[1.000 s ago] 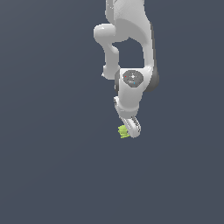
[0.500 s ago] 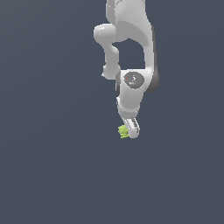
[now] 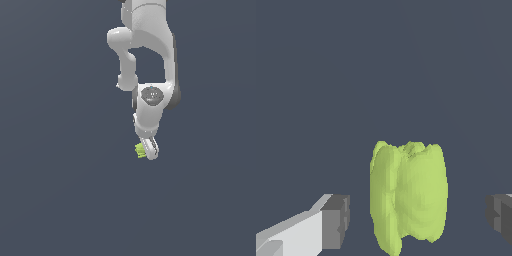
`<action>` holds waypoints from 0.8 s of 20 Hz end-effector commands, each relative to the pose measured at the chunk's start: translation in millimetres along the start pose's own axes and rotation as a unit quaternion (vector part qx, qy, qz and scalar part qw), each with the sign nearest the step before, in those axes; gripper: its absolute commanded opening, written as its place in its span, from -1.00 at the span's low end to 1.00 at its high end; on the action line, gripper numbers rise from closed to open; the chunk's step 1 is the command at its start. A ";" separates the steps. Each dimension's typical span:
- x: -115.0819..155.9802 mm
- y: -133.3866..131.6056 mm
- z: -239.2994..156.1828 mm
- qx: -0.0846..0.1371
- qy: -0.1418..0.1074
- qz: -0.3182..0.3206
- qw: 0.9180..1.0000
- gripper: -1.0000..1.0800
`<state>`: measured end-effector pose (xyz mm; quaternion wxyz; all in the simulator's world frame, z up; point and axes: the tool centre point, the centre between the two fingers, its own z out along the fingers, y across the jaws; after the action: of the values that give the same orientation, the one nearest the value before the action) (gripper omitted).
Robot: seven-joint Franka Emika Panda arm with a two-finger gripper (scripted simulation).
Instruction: Pick up the object and move it to a goal position.
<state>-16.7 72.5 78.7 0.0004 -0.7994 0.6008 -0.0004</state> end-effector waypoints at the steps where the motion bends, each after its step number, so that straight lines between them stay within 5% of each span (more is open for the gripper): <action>1: 0.0 1.0 13.5 -0.001 0.000 0.001 1.000 0.92; 9: -0.1 0.2 34.1 -0.001 0.000 0.001 1.000 0.92; 10: -0.1 0.2 34.1 -0.001 0.000 0.001 1.000 -1.00; 16: -0.1 0.2 34.1 -0.001 0.000 0.001 1.000 -1.00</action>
<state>-16.6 72.5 45.4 0.0003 -0.7985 0.6020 -0.0003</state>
